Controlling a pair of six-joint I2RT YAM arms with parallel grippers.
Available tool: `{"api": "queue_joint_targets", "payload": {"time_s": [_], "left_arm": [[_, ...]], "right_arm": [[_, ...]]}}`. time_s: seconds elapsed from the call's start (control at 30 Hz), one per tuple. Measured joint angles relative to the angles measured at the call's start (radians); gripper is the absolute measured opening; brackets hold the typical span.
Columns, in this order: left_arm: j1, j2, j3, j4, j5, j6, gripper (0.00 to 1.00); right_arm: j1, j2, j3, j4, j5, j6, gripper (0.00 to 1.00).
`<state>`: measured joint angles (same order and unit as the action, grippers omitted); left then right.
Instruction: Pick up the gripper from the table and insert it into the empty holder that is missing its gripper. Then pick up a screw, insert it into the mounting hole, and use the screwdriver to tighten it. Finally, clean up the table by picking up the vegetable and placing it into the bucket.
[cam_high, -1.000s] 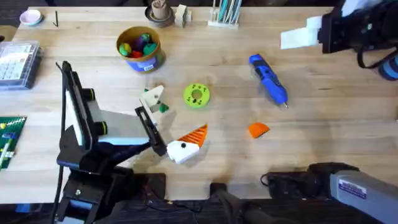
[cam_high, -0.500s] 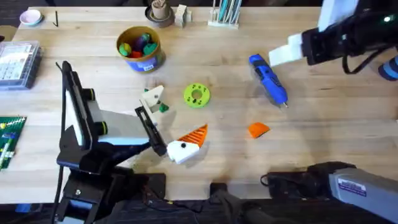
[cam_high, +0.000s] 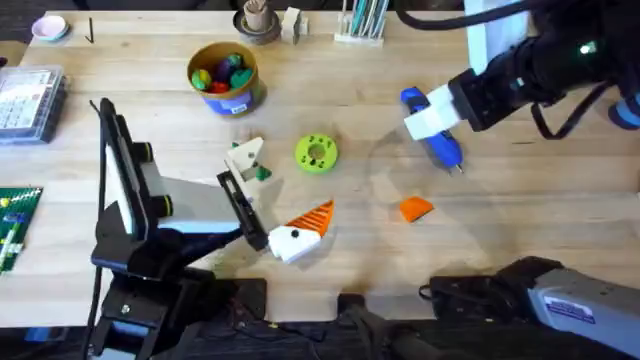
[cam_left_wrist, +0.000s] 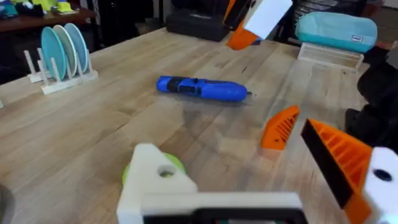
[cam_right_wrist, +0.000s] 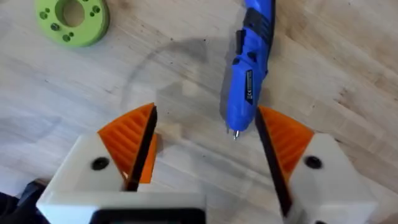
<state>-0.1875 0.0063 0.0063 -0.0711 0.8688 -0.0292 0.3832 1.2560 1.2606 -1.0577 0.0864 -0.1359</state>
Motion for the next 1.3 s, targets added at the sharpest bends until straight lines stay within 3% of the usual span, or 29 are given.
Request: {"api": "queue_joint_targets", "payload": {"time_s": [0.33,0.47,0.73,1.07,1.3], "left_arm": [[0.0,0.0,0.0,0.0,0.0,0.0,0.993],[0.0,0.0,0.0,0.0,0.0,0.0,0.993],[0.0,0.0,0.0,0.0,0.0,0.0,0.993],[0.0,0.0,0.0,0.0,0.0,0.0,0.993],[0.0,0.0,0.0,0.0,0.0,0.0,0.993]], "right_arm": [[0.003,0.0,-0.001,-0.073,0.002,0.087,0.994],[0.003,0.0,-0.02,-0.075,-0.057,0.092,0.994],[0.025,-0.005,-0.033,-0.269,-0.139,0.135,0.993],[0.102,-0.16,-0.22,-0.205,-0.14,0.221,0.994],[0.185,-0.156,-0.282,-0.154,-0.148,0.276,0.994]]}}
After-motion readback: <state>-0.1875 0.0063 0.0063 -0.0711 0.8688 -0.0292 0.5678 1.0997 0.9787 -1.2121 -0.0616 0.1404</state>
